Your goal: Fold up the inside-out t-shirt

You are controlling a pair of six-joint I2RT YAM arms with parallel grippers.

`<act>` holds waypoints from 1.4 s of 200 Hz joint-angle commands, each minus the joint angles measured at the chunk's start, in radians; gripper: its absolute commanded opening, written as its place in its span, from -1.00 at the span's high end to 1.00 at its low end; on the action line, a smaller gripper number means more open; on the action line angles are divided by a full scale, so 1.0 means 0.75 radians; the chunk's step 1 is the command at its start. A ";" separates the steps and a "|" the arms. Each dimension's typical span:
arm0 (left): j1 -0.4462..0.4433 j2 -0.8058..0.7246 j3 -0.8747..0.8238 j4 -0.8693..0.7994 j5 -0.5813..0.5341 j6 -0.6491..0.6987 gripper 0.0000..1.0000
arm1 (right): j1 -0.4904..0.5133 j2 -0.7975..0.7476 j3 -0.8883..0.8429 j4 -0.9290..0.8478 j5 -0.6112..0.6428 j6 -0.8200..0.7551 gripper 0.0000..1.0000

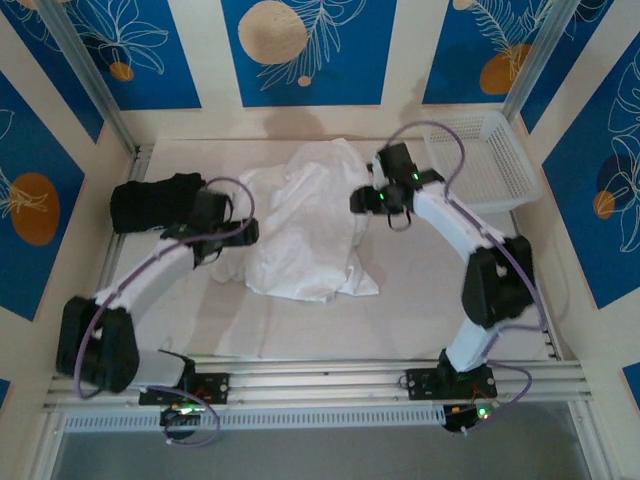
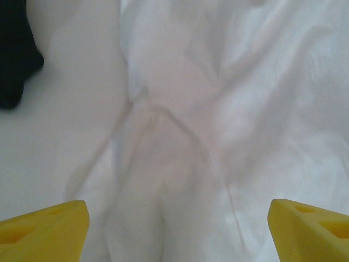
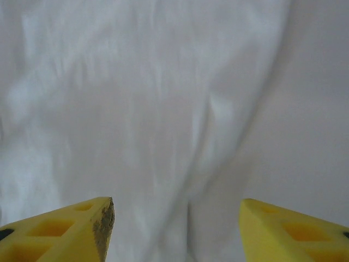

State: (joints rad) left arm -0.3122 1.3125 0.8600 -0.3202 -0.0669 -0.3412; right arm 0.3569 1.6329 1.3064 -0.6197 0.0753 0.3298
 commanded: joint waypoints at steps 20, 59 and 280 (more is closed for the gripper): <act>0.022 -0.115 -0.220 0.022 -0.236 -0.021 -0.69 | 0.115 -0.227 -0.442 0.027 -0.024 0.196 -0.27; 0.067 0.009 -0.239 0.075 -0.138 -0.089 -0.64 | 0.148 -0.181 -0.584 0.064 0.000 0.263 -0.28; 0.203 -0.350 0.358 -0.121 0.157 -0.191 1.00 | -0.240 -0.859 0.055 0.000 -0.174 0.148 1.00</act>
State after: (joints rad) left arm -0.2028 1.0843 0.9955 -0.3084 0.0193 -0.4698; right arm 0.1986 1.0237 1.2160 -0.5442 -0.0341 0.5034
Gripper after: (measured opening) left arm 0.049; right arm 0.066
